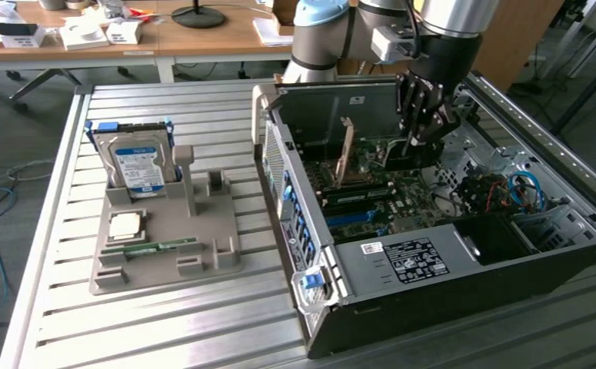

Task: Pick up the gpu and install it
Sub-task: 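Insert the gpu into the slot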

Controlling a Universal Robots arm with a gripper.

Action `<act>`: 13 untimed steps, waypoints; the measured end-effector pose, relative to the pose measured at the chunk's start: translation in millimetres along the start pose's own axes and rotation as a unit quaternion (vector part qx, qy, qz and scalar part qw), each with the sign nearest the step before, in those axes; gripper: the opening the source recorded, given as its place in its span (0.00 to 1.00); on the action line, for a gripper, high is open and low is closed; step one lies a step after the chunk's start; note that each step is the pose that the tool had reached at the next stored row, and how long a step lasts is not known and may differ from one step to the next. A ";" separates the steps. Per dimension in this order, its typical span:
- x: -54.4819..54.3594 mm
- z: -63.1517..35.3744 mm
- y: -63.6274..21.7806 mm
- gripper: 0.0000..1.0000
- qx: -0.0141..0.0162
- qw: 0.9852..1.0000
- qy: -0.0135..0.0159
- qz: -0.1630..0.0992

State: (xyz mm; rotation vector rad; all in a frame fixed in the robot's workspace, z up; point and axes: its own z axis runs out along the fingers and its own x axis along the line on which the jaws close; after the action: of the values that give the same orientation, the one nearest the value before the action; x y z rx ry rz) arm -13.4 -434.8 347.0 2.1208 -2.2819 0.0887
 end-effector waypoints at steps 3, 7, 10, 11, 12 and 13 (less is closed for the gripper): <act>0.0 0.3 0.0 0.26 0.000 1.000 0.000 0.000; 0.0 0.4 0.0 0.26 0.000 1.000 0.000 0.000; -0.1 0.5 0.0 0.26 0.000 1.000 0.000 0.000; -0.1 1.2 0.0 0.26 0.000 1.000 0.000 0.000; -0.1 1.9 0.0 0.26 0.000 1.000 0.000 0.000; -0.2 2.6 0.1 0.26 0.000 1.000 0.000 0.000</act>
State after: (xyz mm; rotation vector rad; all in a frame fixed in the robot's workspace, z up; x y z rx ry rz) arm -13.4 -434.8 344.4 2.1210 -2.2821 0.0885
